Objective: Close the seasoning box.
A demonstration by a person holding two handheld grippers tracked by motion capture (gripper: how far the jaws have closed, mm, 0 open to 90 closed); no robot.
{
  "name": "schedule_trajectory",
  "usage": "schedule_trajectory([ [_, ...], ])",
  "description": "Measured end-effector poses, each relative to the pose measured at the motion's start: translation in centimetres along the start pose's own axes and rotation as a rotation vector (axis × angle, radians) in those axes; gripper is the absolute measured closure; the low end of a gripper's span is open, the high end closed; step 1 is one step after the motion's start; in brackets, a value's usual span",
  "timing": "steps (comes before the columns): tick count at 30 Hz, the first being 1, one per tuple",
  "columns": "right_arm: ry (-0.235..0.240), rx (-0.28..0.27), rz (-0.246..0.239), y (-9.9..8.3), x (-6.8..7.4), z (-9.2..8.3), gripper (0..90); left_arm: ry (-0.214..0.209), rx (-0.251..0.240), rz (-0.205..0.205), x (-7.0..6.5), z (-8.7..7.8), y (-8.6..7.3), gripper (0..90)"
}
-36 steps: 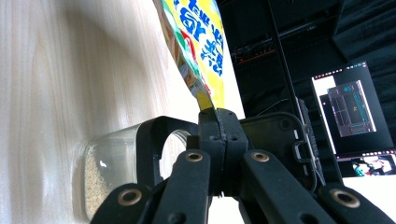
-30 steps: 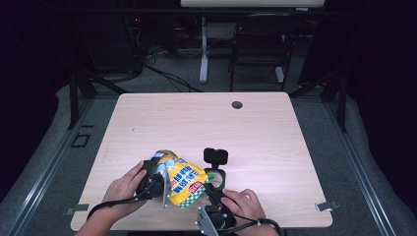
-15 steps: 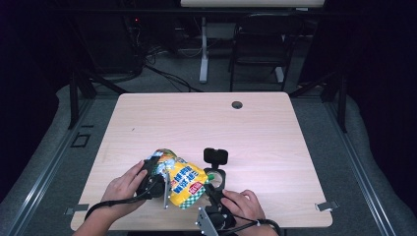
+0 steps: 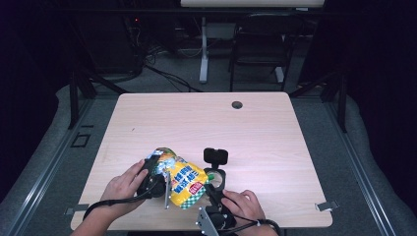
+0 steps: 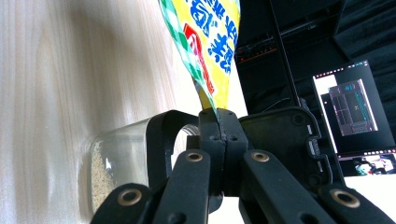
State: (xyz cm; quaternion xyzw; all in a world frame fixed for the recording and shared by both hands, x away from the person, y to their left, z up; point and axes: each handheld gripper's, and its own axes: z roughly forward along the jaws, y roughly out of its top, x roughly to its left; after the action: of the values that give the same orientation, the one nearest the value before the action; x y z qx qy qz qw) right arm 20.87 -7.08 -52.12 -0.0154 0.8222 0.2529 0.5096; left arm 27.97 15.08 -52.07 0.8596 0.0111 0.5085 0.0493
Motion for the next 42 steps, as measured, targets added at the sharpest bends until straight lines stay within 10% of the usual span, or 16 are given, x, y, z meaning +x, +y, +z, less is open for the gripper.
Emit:
schedule_trajectory([
  [42, -0.001, -0.011, 0.086, -0.79, 0.89, 0.95, 90.0, -0.005, 0.058, 0.117, 0.80, 0.06, 0.58, 41.6],
])
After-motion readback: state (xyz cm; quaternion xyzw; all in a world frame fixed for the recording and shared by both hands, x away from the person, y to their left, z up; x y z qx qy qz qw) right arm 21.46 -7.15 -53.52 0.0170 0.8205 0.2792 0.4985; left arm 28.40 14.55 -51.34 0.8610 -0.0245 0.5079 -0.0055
